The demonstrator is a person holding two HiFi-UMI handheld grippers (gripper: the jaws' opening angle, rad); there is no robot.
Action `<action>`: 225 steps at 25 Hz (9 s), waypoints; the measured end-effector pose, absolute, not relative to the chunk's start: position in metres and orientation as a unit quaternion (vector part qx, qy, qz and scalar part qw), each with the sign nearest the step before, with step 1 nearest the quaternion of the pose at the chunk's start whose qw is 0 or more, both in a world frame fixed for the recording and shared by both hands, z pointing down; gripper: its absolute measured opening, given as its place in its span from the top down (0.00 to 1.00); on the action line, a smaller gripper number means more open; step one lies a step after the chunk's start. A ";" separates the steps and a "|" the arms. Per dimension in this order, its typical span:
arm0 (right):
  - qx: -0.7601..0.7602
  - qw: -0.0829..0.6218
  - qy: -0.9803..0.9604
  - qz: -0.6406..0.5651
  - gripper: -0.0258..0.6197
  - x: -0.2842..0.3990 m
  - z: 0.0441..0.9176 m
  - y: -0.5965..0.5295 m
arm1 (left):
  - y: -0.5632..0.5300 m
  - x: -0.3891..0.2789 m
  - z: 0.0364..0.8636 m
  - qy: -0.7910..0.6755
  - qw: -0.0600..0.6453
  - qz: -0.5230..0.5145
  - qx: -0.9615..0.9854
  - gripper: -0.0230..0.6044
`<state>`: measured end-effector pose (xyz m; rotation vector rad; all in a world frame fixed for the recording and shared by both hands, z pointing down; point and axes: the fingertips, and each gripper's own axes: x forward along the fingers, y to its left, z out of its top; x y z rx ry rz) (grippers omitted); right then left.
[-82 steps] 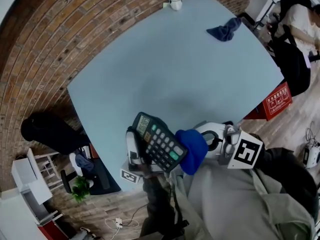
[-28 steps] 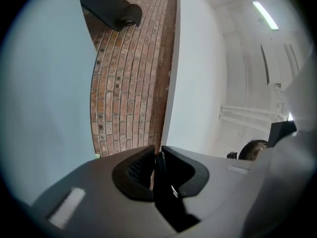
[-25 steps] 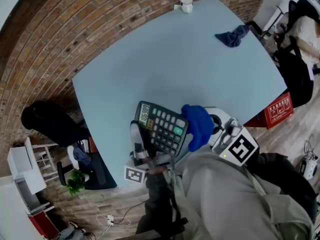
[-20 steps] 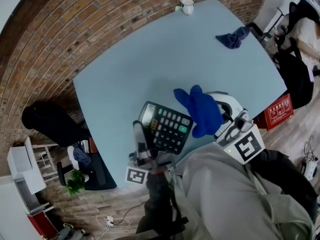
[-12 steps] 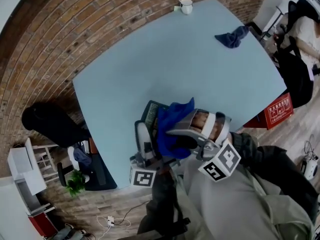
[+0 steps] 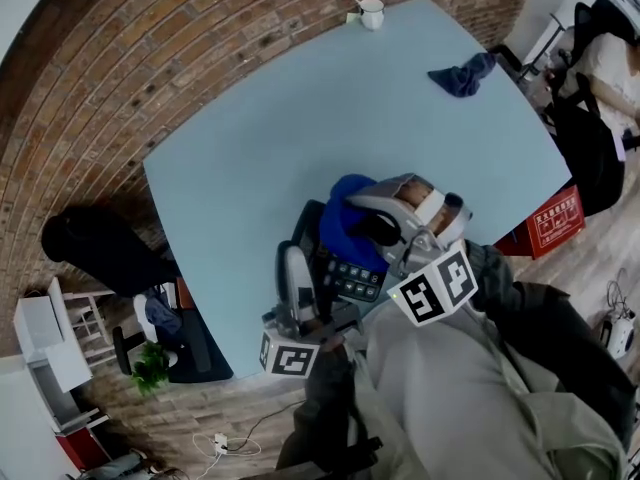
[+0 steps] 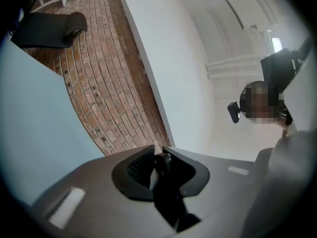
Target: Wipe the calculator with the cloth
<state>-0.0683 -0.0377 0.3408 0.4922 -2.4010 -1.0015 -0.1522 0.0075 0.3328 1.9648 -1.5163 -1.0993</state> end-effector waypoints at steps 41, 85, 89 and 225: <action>0.127 0.083 -0.981 -0.118 0.87 -0.046 0.319 -0.047 | 0.009 -0.137 0.307 -0.367 0.260 -0.511 0.732 0.89; 0.033 0.120 -0.989 -0.075 0.87 -0.070 0.358 0.057 | 0.007 -0.156 0.318 -0.375 0.277 -0.604 0.647 0.92; -0.008 0.111 -0.991 -0.075 0.87 -0.062 0.358 0.064 | 0.010 -0.154 0.318 -0.375 0.276 -0.599 0.652 0.92; 0.073 0.025 -0.992 -0.100 0.87 -0.062 0.349 -0.012 | 0.000 -0.099 0.330 -0.231 0.406 -0.557 0.687 0.92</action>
